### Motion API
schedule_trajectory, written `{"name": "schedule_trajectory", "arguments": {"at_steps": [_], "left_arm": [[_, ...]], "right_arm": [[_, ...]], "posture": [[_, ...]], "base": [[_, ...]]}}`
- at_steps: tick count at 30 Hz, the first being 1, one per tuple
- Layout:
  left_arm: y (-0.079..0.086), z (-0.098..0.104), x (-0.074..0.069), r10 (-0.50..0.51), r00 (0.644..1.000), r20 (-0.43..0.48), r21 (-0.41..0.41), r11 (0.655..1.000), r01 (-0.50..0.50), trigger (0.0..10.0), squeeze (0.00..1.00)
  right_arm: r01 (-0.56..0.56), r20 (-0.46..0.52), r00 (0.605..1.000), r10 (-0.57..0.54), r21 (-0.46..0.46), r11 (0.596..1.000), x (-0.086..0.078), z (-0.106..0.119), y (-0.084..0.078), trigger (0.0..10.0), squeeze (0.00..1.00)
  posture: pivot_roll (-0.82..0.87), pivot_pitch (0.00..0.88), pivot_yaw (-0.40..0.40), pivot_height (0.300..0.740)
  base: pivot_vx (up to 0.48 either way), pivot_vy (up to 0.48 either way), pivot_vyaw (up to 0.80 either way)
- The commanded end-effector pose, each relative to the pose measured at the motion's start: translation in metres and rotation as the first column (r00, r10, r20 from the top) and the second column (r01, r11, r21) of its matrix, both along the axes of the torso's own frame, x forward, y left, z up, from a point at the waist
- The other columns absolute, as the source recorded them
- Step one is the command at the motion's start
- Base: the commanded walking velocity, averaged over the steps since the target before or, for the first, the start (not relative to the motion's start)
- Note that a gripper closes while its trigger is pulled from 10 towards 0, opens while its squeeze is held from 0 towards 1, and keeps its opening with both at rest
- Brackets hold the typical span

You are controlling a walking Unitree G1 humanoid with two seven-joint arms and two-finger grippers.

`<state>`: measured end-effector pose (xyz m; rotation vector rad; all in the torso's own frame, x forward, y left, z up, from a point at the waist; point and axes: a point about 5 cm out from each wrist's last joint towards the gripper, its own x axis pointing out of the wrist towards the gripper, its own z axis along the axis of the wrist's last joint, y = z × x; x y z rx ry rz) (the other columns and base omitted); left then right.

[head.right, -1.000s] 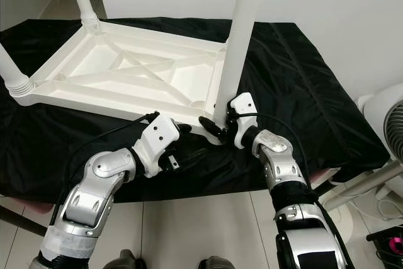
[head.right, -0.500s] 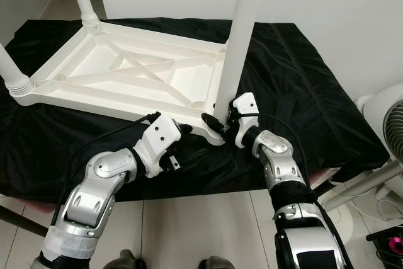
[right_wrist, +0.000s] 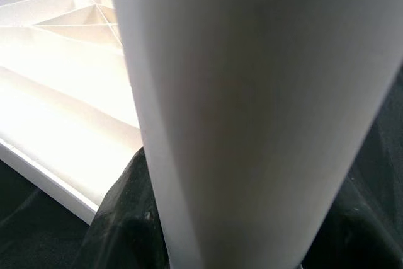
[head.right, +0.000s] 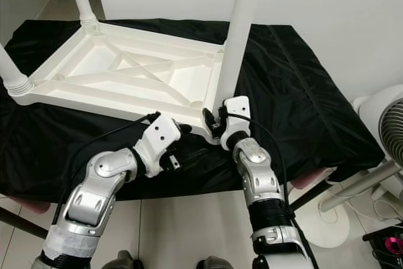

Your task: Building children table

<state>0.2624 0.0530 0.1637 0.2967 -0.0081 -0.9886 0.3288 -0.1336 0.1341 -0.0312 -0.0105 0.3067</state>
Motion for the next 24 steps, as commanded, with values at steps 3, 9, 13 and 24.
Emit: {"name": "schedule_trajectory", "arguments": {"at_steps": [3,9,13,24], "left_arm": [[0.007,0.0,0.011,0.182,0.982,0.044,-0.02,0.983,-0.182,10.0,0.0],[0.009,0.002,0.013,0.204,0.978,0.045,-0.027,0.979,-0.203,10.0,0.0],[0.01,0.002,0.014,0.206,0.977,0.051,-0.026,0.978,-0.205,10.0,0.0],[0.011,0.002,0.013,0.159,0.986,0.05,-0.007,0.987,-0.159,10.0,0.0]], "right_arm": [[0.158,-0.045,0.986,-0.159,-0.03,0.987,-0.014,-0.017,0.013,10.0,0.0],[0.143,-0.009,0.99,-0.143,-0.027,0.989,-0.019,-0.013,0.027,10.0,0.0],[0.108,0.003,0.994,-0.108,-0.005,0.994,-0.022,-0.009,0.027,10.0,1.0],[0.01,0.069,0.998,-0.011,0.008,1.0,-0.026,0.003,-0.006,10.0,0.0]], "posture": [[-0.09,0.0,-0.046,0.74],[-0.09,0.0,-0.033,0.74],[-0.09,0.0,-0.033,0.74],[-0.09,0.0,-0.017,0.74]], "base": [[0.0,0.0,0.0],[0.0,0.0,0.0],[0.0,0.0,0.0],[0.0,0.0,0.0]]}}
